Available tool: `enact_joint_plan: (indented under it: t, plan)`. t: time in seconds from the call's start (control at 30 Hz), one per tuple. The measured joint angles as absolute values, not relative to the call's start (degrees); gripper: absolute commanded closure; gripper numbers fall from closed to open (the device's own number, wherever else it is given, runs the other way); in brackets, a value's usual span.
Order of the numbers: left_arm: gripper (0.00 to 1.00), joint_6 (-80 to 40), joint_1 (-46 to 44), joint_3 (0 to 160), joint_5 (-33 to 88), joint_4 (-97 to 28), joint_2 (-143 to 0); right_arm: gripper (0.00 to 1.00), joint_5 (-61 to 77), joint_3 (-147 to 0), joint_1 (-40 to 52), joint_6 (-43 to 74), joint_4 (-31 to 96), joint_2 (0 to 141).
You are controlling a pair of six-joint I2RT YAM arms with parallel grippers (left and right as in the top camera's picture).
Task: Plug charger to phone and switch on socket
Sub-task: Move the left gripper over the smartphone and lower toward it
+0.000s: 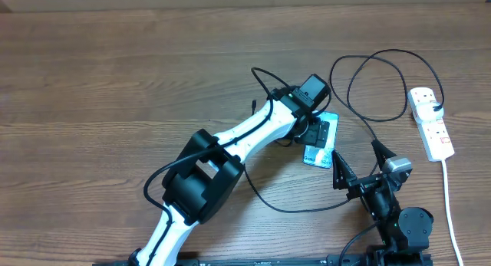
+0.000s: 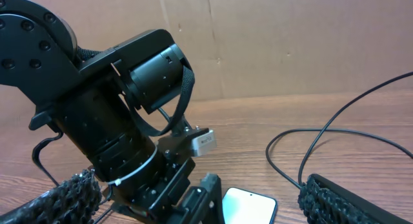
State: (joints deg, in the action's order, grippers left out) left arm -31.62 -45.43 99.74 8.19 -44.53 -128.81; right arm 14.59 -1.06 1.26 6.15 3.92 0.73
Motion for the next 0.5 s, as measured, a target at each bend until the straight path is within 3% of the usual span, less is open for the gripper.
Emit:
enact_joint_plan:
  t: [0.5]
  plan:
    - [0.00,-32.77,-49.19,103.68,2.13,-46.72,-128.81,0.00,14.63,-1.06,1.26,6.15,3.92,0.73]
